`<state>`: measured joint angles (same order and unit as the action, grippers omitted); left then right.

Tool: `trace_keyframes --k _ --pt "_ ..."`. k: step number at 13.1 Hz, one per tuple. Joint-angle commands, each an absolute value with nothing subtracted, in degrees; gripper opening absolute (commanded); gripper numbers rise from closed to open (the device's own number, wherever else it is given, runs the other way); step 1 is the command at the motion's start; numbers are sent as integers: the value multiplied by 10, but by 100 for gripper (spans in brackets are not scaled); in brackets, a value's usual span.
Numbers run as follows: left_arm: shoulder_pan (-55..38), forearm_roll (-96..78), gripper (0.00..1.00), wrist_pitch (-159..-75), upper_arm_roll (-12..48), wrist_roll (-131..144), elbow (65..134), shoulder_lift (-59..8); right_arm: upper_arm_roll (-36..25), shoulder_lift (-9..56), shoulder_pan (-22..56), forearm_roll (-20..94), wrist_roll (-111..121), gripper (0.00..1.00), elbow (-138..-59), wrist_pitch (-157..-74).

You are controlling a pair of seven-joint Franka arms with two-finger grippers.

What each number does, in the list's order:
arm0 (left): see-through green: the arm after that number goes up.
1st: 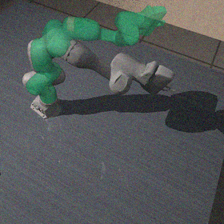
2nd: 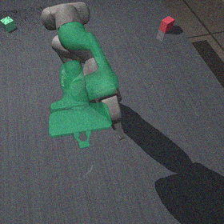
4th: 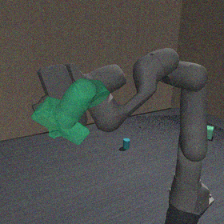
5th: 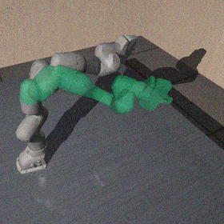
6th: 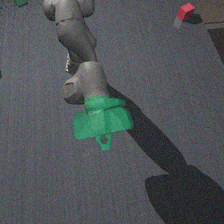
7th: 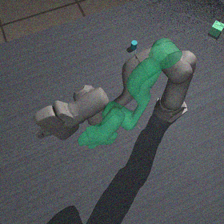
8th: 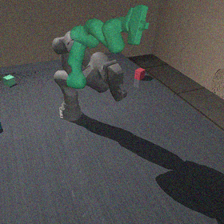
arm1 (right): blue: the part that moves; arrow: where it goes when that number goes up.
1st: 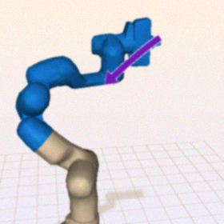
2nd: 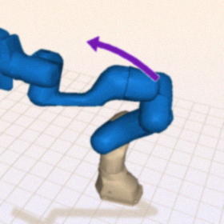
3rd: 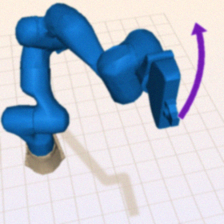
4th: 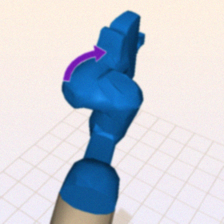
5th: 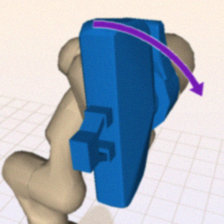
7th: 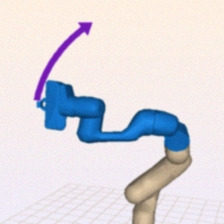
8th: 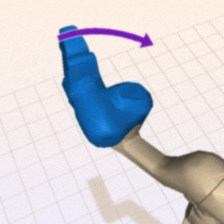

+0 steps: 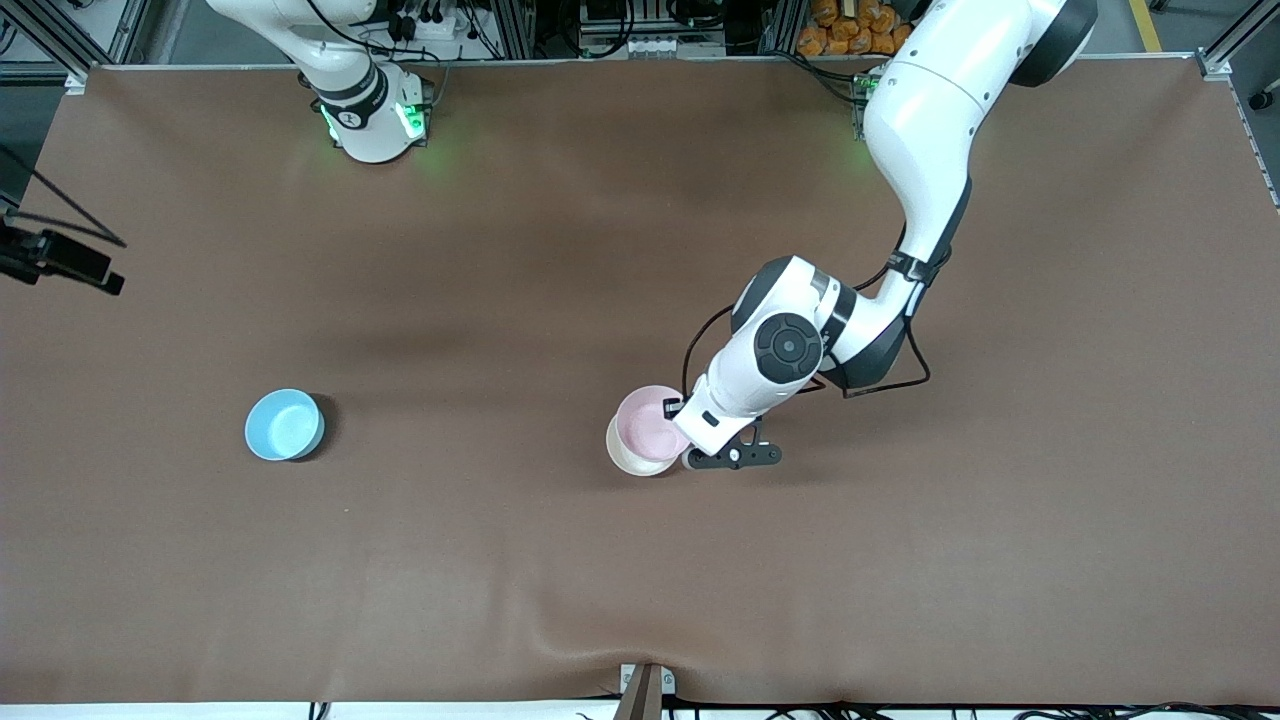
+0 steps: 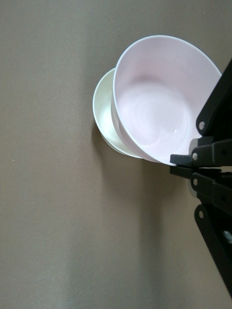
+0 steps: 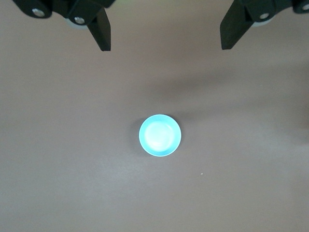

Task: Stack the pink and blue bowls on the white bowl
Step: 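Carry the pink bowl with the left gripper over the white bowl, then lower the pink bowl into the white bowl while the right gripper reaches the blue bowl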

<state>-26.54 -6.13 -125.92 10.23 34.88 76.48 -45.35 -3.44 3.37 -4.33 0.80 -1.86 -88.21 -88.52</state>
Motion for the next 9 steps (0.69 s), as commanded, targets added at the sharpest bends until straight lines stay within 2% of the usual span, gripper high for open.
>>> trace_keyframes --k 1,9 --pt "-276 -73 0 -1259 96 361 748 -463 -30 54 -49 11 -18 100 -862 -882" --pt "-280 -72 0 -1298 94 356 747 -481 -31 122 -50 3 -15 100 -853 -919"
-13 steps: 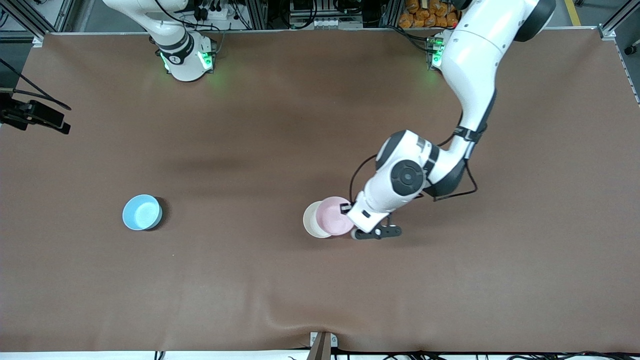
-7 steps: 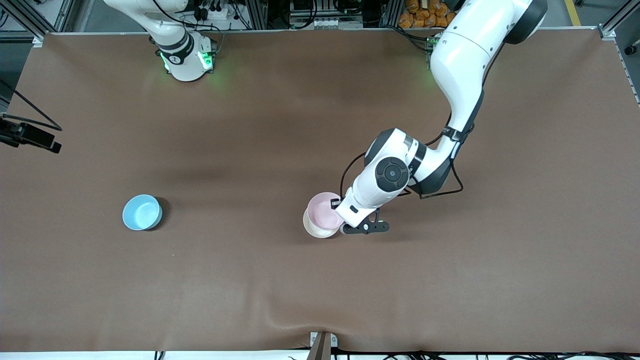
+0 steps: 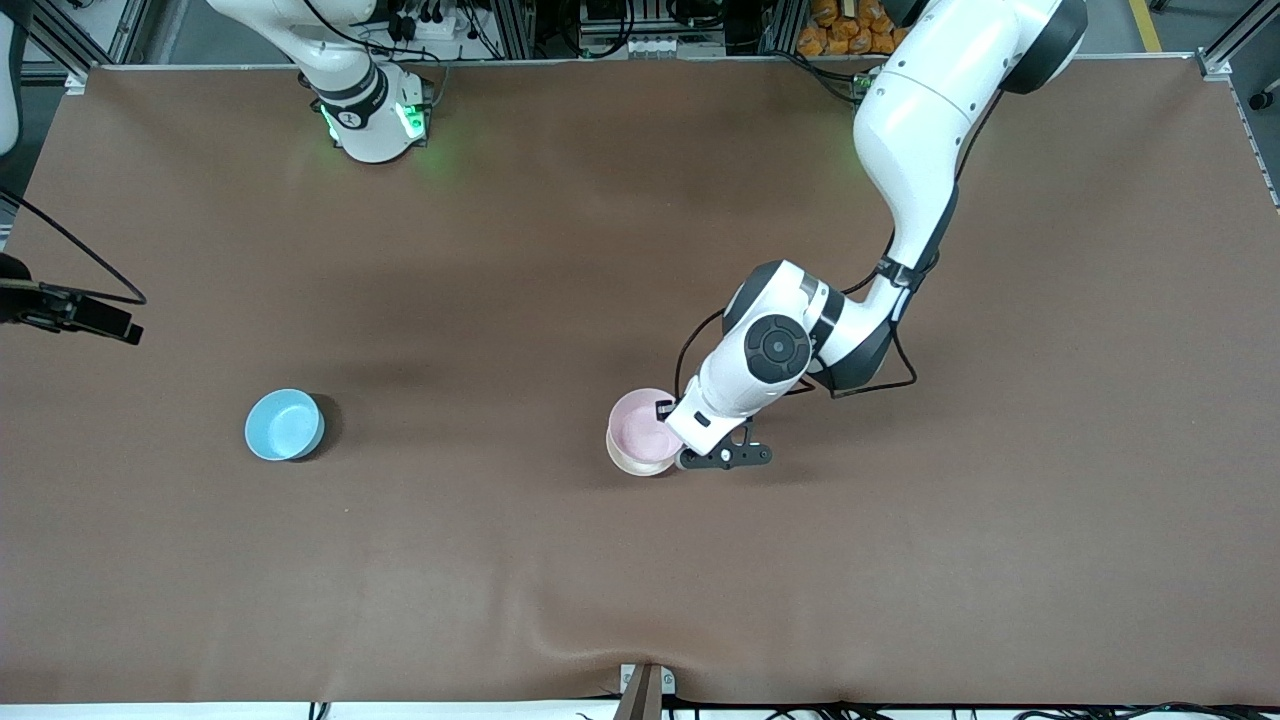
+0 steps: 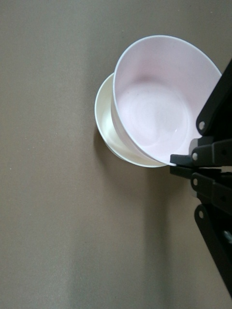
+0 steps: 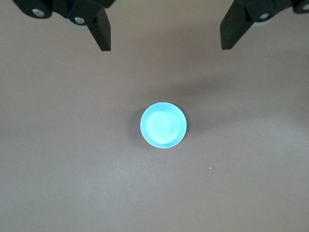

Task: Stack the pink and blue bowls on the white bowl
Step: 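Lower the pink bowl into the white bowl while the right gripper reaches the blue bowl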

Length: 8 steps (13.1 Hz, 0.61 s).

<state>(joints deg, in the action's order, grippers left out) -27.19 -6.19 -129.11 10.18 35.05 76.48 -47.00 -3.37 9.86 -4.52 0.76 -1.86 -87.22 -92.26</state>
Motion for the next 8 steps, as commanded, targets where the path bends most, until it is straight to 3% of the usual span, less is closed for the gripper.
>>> trace_keyframes --k 1,8 --pt "-281 -72 0 -1300 94 356 747 -481 -31 128 -50 1 -11 100 -851 -926" --pt "-280 -72 0 -1340 94 356 749 -497 -29 197 -17 -30 -14 100 -853 -998"
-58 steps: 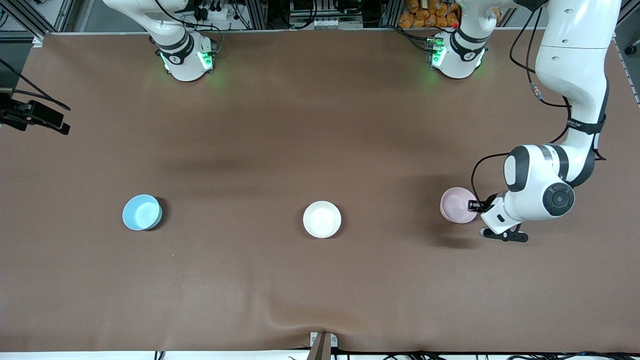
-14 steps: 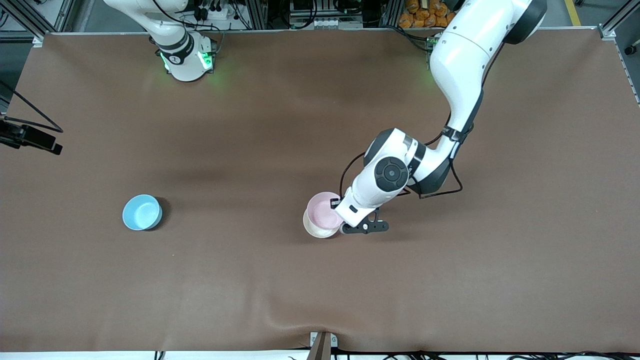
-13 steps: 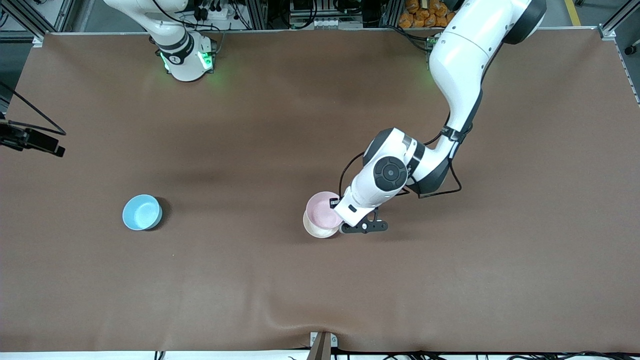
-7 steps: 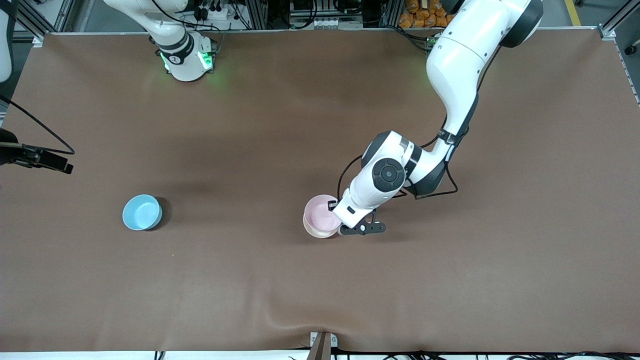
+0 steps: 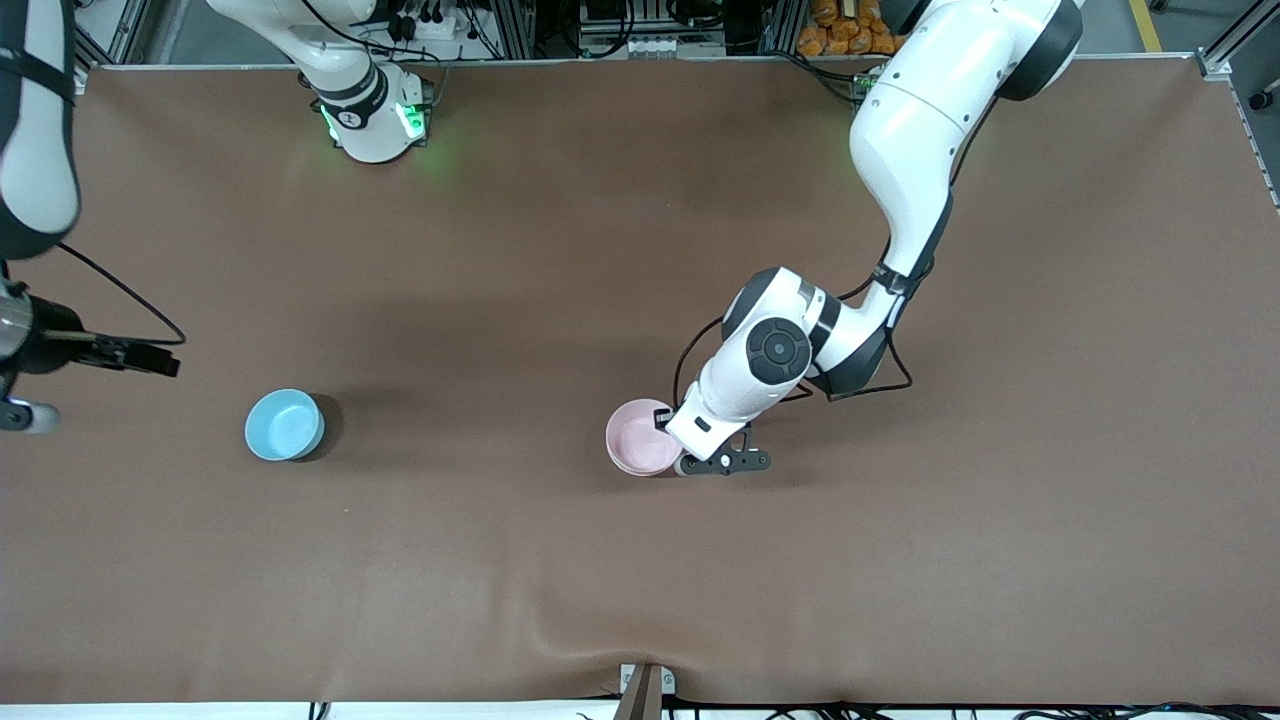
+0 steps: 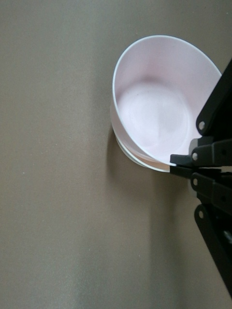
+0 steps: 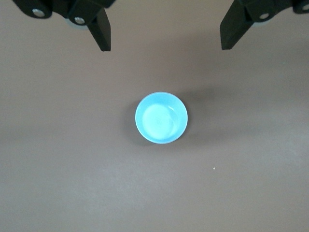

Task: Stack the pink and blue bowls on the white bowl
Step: 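Lower the pink bowl into the white bowl while the right gripper reaches the blue bowl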

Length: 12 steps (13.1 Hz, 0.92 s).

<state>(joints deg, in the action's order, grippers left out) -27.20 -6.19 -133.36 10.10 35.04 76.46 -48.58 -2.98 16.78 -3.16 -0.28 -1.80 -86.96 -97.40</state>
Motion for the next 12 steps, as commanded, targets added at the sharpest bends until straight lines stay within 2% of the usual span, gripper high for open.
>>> trace_keyframes --k 1,2,3,4,5,8,12 --pt "-281 -72 0 -1340 93 359 749 -498 -29 202 -10 -77 -9 100 -853 -1026" --pt "-281 -72 4 -1340 93 359 750 -498 -28 212 -1 -108 -8 100 -855 -1034" --pt "-281 -71 30 -1340 93 359 751 -498 -28 224 -2 -108 -9 100 -855 -1037" --pt "-281 -71 77 -1340 93 359 752 -498 -27 242 -10 -105 -8 100 -854 -1039" --pt "-282 -69 100 -1340 93 354 753 -498 -27 257 -18 -101 1 100 -855 -1039" --pt "-288 -67 100 -1341 92 356 753 -496 -27 306 -35 -80 5 100 -856 -1054" --pt "-281 -60 100 -1334 81 358 754 -473 -27 350 -49 -64 57 100 -864 -1119"
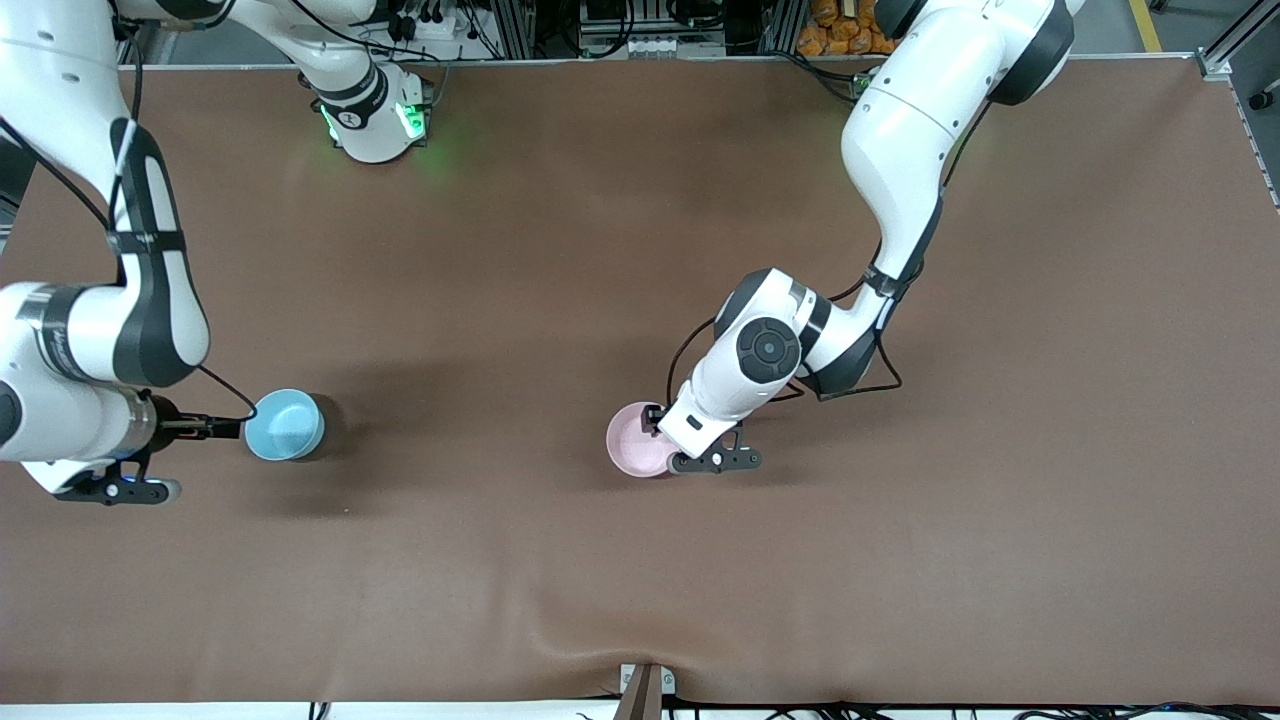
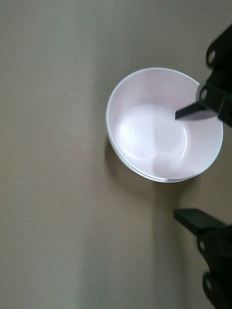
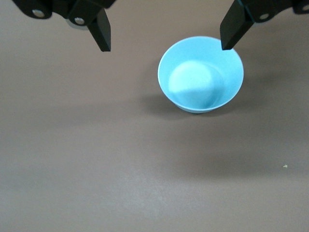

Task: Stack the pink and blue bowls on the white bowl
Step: 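Lower the pink bowl into the white bowl while the right gripper reaches the blue bowl, then release and raise the left gripper while the right gripper grasps the blue bowl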

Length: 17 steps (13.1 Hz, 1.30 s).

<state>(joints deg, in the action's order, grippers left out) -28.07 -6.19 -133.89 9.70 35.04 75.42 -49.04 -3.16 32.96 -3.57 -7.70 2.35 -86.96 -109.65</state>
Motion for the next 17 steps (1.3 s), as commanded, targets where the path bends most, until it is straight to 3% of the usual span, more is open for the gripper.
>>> trace_keyframes --k 1,4,12,13,15,17 --pt "-279 -47 100 -1323 72 357 755 -460 -26 366 -61 -63 61 100 -864 -1136" --pt "-270 -2 100 -1251 40 355 755 -411 -27 374 -72 -7 87 100 -894 -1143" --pt "-150 -1 100 -1073 44 284 756 -288 -27 375 -80 3 87 100 -962 -1207" --pt "-140 -2 100 -1057 43 267 756 -273 -26 378 -80 3 86 97 -962 -1207" --pt "-103 -6 100 -1019 44 200 756 -243 -26 384 -81 3 86 64 -961 -1208" --pt "-54 -18 100 -969 52 129 756 -204 -26 385 -81 3 83 0 -962 -1202"
